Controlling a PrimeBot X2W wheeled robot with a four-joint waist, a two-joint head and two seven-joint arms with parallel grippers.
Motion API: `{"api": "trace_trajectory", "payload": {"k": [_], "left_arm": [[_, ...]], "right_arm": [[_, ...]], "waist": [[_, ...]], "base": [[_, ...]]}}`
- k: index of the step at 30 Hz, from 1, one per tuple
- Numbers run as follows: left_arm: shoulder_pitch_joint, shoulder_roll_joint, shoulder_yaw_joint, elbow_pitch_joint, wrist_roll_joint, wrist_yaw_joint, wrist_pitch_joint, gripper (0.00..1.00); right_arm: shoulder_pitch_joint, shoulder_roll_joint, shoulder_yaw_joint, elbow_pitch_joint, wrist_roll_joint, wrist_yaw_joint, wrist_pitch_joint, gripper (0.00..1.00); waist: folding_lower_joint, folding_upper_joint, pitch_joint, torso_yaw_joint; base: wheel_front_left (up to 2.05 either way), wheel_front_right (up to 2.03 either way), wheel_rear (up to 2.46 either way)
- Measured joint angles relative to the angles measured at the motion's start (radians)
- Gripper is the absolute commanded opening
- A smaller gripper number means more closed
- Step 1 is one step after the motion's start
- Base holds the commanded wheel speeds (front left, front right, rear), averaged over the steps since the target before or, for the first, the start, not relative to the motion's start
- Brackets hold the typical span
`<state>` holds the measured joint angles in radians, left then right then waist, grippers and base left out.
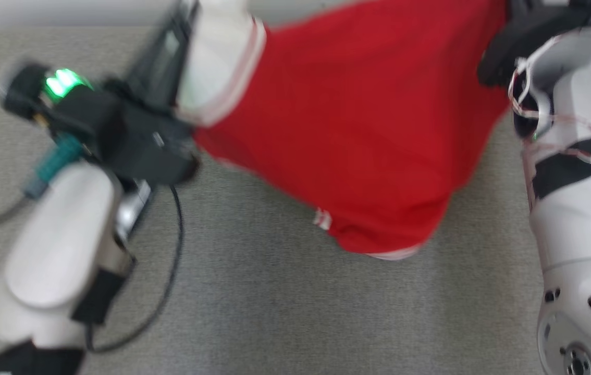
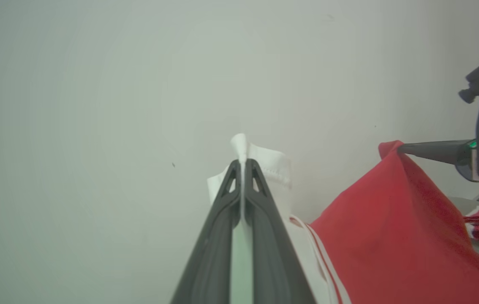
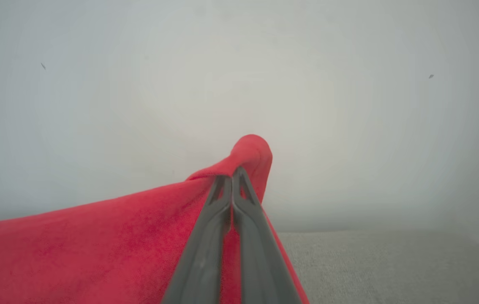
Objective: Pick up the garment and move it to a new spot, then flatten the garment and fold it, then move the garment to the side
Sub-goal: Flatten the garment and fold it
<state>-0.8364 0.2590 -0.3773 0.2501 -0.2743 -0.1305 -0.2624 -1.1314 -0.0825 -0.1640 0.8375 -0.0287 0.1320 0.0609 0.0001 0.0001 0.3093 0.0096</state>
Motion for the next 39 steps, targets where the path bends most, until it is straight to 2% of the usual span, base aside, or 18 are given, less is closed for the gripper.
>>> {"api": "trace_trajectory", "payload": {"k": [3,6,7,10,13,17,20,24,27,28,29,30,31,35,39], "left_arm": [[-0.129,0.008,0.051,0.004,0.049,0.023,0.000,0.00],[-0.224,0.008,0.104,-0.064,0.097,0.046,0.000,0.00],[-0.224,0.008,0.104,-0.064,0.097,0.046,0.000,0.00],[-0.236,-0.004,0.132,-0.180,0.138,0.063,0.000,0.00],[-0.160,-0.013,0.127,-0.284,0.167,0.059,0.000,0.00],[0.085,-0.035,0.112,-0.393,0.177,0.060,0.000,0.00],[0.298,-0.065,0.104,-0.456,0.173,0.065,0.000,0.00],[0.548,-0.106,0.100,-0.490,0.159,0.059,0.000,0.00],[0.691,-0.131,0.093,-0.458,0.158,0.042,0.000,0.00],[0.754,-0.139,0.081,-0.429,0.160,0.032,0.000,0.00],[0.779,-0.138,0.065,-0.406,0.162,0.023,0.000,0.84],[0.799,-0.136,0.051,-0.383,0.163,0.016,0.000,1.00],[0.818,-0.134,0.036,-0.361,0.161,0.014,0.000,1.00],[0.875,-0.114,-0.002,-0.330,0.140,0.006,0.000,1.00],[0.931,-0.092,0.024,-0.335,0.100,0.001,0.000,1.00]], "right_arm": [[-0.084,0.011,0.000,0.009,0.010,0.000,-0.100,0.00],[-0.153,0.012,-0.001,-0.002,0.017,0.000,-0.209,0.00],[-0.153,0.012,-0.001,-0.002,0.017,0.000,-0.209,0.00],[-0.184,0.012,0.003,-0.024,0.039,0.000,-0.282,0.00],[-0.145,-0.011,0.044,-0.060,0.071,0.000,-0.301,0.00],[0.061,-0.036,0.129,-0.126,0.139,0.000,-0.296,0.00],[0.281,-0.053,0.146,-0.209,0.201,0.000,-0.257,0.00],[0.578,-0.057,0.074,-0.347,0.234,0.000,-0.174,0.00],[0.770,-0.026,0.017,-0.446,0.223,0.000,-0.107,0.00],[0.868,0.000,-0.003,-0.495,0.223,0.000,-0.049,0.00],[0.910,0.005,-0.002,-0.511,0.207,0.000,-0.019,0.05],[0.945,0.009,-0.004,-0.529,0.200,0.000,0.005,0.48],[0.972,0.013,-0.005,-0.548,0.200,0.000,0.027,1.00],[1.018,0.025,-0.015,-0.639,0.201,0.000,0.098,1.00],[1.052,0.026,-0.069,-0.765,0.159,0.000,0.148,1.00]], "waist": [[0.0000,0.0000,0.007,-0.028],[0.0000,0.0000,0.011,-0.054],[0.0000,0.0000,0.011,-0.054],[0.0000,-0.0001,0.013,-0.073],[0.0000,-0.0001,0.012,-0.073],[0.0000,0.0000,0.003,-0.055],[-0.0001,0.0000,-0.005,-0.037],[-0.0003,0.0000,-0.019,-0.017],[-0.0003,-0.0001,-0.034,-0.005],[-0.0004,-0.0001,-0.047,-0.001],[-0.0004,-0.0003,-0.053,0.001],[-0.0003,-0.0003,-0.059,0.003],[-0.0003,-0.0002,-0.066,0.004],[-0.0004,-0.0003,-0.087,0.002],[-0.0004,-0.0003,-0.104,-0.002]], "base": [[0.00,0.00,0.00],[0.00,0.00,0.00],[0.00,0.00,0.00],[0.00,0.00,0.00],[0.00,0.00,0.00],[0.00,0.00,0.00],[0.00,0.00,0.00],[0.00,0.00,0.00],[0.00,0.00,0.00],[0.00,0.00,0.00],[0.00,0.00,0.00],[0.00,0.00,0.00],[0.00,0.00,0.00],[0.00,0.00,0.00],[0.00,0.00,0.00]]}}
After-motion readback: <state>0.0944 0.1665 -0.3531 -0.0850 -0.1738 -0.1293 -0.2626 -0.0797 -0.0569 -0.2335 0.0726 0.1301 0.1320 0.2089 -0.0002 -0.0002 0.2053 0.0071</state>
